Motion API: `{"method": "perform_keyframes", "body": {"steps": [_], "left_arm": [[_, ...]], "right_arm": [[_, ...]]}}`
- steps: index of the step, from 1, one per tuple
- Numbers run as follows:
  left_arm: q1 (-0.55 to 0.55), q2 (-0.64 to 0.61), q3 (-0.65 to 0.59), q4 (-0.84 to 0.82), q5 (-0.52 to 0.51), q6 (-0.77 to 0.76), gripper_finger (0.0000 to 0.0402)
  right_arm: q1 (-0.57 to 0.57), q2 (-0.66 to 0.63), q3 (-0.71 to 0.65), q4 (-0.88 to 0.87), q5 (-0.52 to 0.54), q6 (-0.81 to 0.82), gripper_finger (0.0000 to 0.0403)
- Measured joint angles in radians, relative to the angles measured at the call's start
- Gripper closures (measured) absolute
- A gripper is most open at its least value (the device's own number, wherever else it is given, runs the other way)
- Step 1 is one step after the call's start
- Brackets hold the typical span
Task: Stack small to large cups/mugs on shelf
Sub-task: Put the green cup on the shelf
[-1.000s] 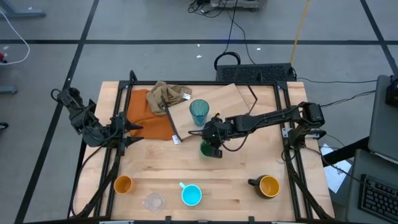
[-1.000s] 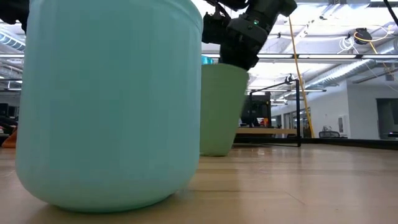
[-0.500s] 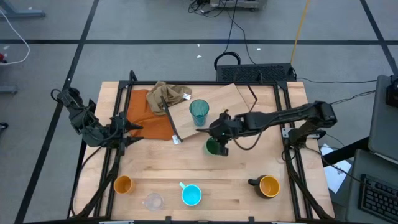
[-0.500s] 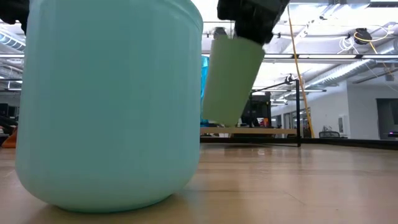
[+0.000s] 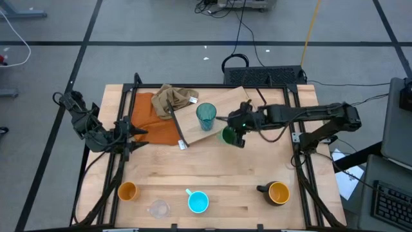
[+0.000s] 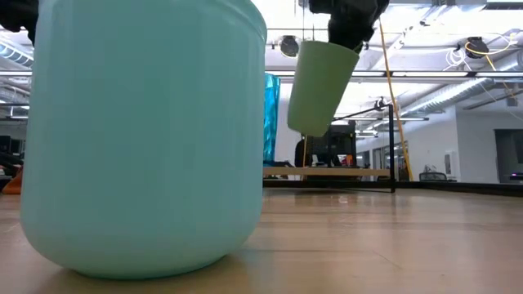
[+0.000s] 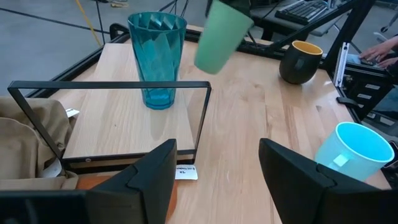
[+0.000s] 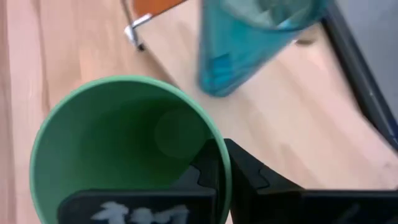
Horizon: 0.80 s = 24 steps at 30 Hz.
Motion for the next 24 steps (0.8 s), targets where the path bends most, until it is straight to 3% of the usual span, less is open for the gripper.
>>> {"method": "perform_keyframes", "body": {"steps": [6,11,15,24], "left_arm": [[0.0,0.0,0.0,0.0,0.0,-0.004,0.0172],[0.0,0.0,0.0,0.0,0.0,-0.004,0.0172],[0.0,0.0,0.0,0.0,0.0,-0.004,0.0172],[0.0,0.0,0.0,-0.001,0.0,-0.003,0.0172]], "right_arm": [[-0.087,-0.059,0.005,-0.011,-0.005,-0.052,0.0402],[-0.179,-0.049,0.077,-0.119,-0.015,-0.084,0.0402],[-0.24,-0.032,0.12,-0.122,-0.132,-0.089,0.0402],[-0.32,0.038,0.145,-0.192,-0.193,-0.11,0.0403]]}}
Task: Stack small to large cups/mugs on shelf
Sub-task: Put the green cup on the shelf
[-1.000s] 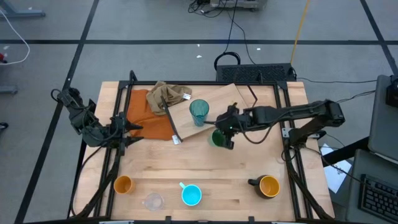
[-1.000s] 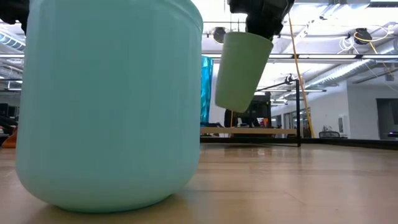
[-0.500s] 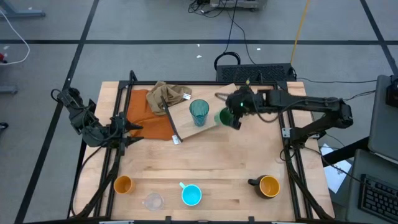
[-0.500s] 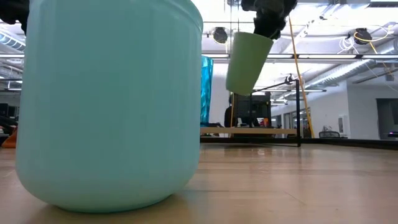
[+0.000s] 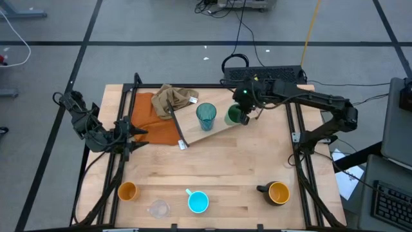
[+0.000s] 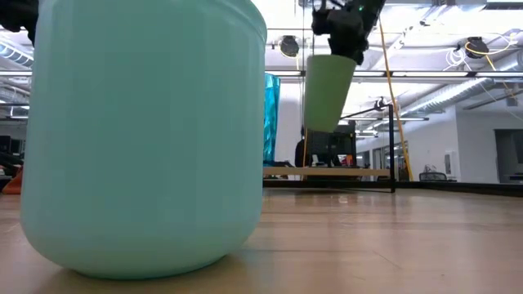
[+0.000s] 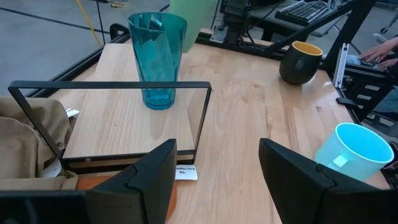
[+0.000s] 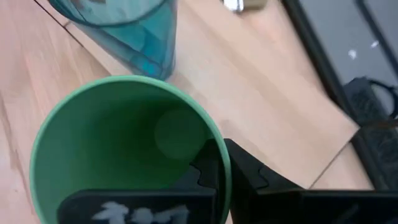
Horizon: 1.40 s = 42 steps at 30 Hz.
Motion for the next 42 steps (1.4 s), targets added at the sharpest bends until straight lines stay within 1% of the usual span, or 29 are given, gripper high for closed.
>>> {"method": "perform_keyframes", "body": {"steps": [6,16,19,30,42], "left_arm": [[0.0,0.0,0.0,0.0,-0.004,0.0,0.0172],[0.0,0.0,0.0,0.0,-0.006,-0.003,0.0172],[0.0,0.0,0.0,-0.001,-0.006,-0.003,0.0172],[0.0,0.0,0.0,-0.002,-0.006,-0.003,0.0172],[0.0,0.0,0.0,-0.003,0.0,-0.004,0.0172]], "right_arm": [[-0.024,0.041,0.0,0.0,-0.055,-0.019,0.0403],[-0.062,0.074,0.0,0.035,-0.081,-0.049,0.0403],[-0.069,0.076,0.0,0.047,-0.106,-0.052,0.0403],[-0.097,0.079,0.001,0.066,-0.106,-0.062,0.0403],[-0.096,0.131,0.0,0.066,-0.11,-0.076,0.0403]]}}
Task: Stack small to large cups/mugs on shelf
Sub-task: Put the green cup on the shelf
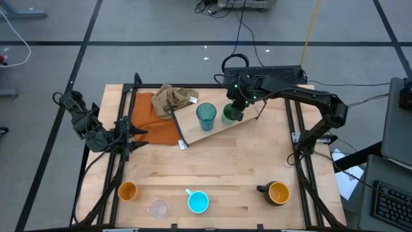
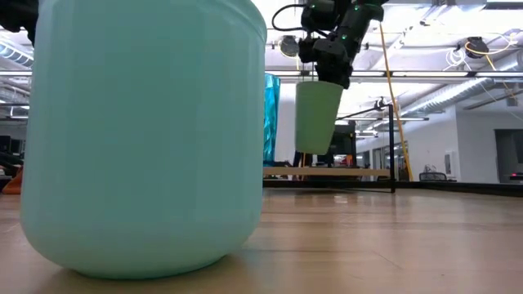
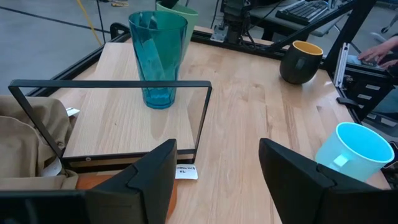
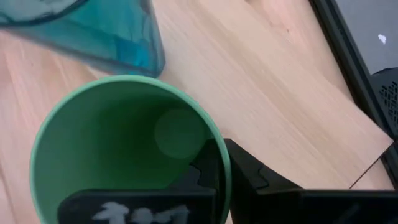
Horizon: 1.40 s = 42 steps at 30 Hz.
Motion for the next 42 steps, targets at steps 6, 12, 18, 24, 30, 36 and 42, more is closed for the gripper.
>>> {"method": "perform_keyframes", "body": {"steps": [6,12,18,24,30,36,42], "left_arm": [[0.0,0.0,0.0,0.0,0.001,0.0,0.0172],[0.0,0.0,0.0,-0.001,0.002,0.001,0.0172],[0.0,0.0,0.0,-0.007,0.002,0.002,0.0172],[0.0,0.0,0.0,-0.007,0.002,0.002,0.0172],[0.0,0.0,0.0,-0.007,0.002,0.001,0.0172],[0.0,0.0,0.0,-0.007,0.003,0.001,0.0172],[0.0,0.0,0.0,-0.007,0.011,0.001,0.0172]], "right_arm": [[-0.002,0.03,0.0,0.012,-0.001,-0.012,0.0403],[-0.01,0.051,0.0,0.018,-0.01,-0.018,0.0403],[-0.011,0.057,0.0,0.036,-0.022,-0.022,0.0403],[-0.012,0.056,0.0,0.043,-0.022,-0.022,0.0403],[-0.013,0.056,0.0,0.045,-0.022,-0.021,0.0402],[-0.026,0.06,0.0,0.042,-0.022,-0.021,0.0401],[-0.033,0.06,0.0,0.04,-0.022,-0.017,0.04]]}}
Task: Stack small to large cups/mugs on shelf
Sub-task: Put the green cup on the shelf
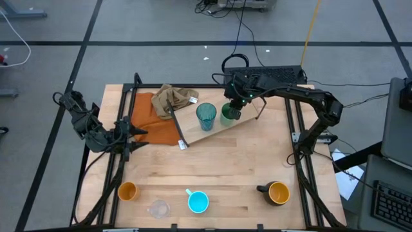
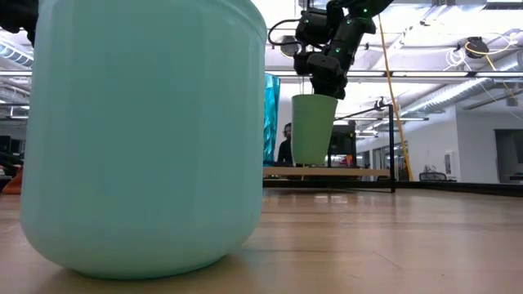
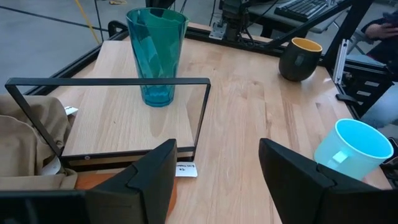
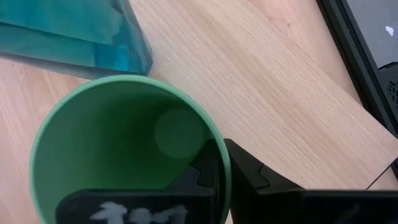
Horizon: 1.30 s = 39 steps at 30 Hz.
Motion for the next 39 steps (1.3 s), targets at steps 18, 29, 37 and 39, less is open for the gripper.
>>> {"method": "perform_keyframes", "body": {"steps": [18,29,37,39], "left_arm": [[0.0,0.0,0.0,0.0,0.0,0.0,0.0172],[0.0,0.0,0.0,0.0,0.0,-0.001,0.0172],[0.0,0.0,0.0,0.0,0.0,-0.003,0.0172],[0.0,0.0,0.0,0.0,0.0,-0.003,0.0172]], "right_arm": [[0.0,0.0,0.0,0.005,0.0,-0.004,0.0336],[0.0,0.0,0.0,0.005,0.0,-0.005,0.0313],[0.0,-0.006,0.0,0.009,0.0,-0.017,0.0305],[0.0,-0.008,0.007,0.001,0.0,-0.008,0.0302]]}}
